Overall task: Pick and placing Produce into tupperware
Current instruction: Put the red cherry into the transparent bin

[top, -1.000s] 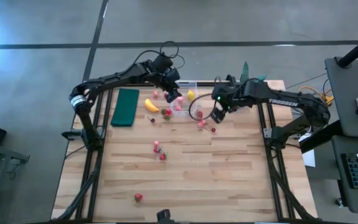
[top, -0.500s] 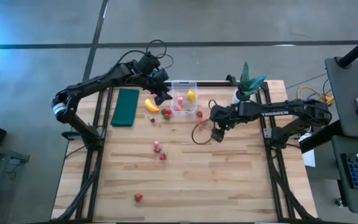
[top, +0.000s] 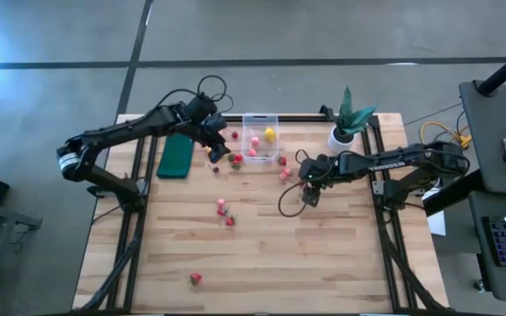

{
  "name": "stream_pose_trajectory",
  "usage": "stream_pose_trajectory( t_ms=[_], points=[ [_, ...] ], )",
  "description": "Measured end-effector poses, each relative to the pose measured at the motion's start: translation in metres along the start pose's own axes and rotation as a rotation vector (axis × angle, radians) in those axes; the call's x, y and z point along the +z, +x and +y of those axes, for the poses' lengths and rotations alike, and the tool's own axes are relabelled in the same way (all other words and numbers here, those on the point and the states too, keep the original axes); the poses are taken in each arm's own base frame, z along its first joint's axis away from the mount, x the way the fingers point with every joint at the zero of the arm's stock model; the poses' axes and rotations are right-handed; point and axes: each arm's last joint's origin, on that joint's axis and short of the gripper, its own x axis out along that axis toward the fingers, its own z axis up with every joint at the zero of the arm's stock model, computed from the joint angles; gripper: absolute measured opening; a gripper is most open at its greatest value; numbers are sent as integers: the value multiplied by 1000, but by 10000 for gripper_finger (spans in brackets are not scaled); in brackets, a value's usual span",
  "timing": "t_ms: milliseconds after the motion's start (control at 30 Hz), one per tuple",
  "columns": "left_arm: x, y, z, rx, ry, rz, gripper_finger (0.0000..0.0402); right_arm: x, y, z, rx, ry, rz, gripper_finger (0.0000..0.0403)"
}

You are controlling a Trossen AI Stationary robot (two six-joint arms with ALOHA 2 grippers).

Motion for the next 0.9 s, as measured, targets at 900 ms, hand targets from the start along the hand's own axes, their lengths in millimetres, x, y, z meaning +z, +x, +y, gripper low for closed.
stream_pose_trajectory(
  t_ms=[900],
  points=[
    [-8, 19, 5, -4, 34, -116, 228, 6, 22, 4, 2, -55, -9, 223]
  ],
)
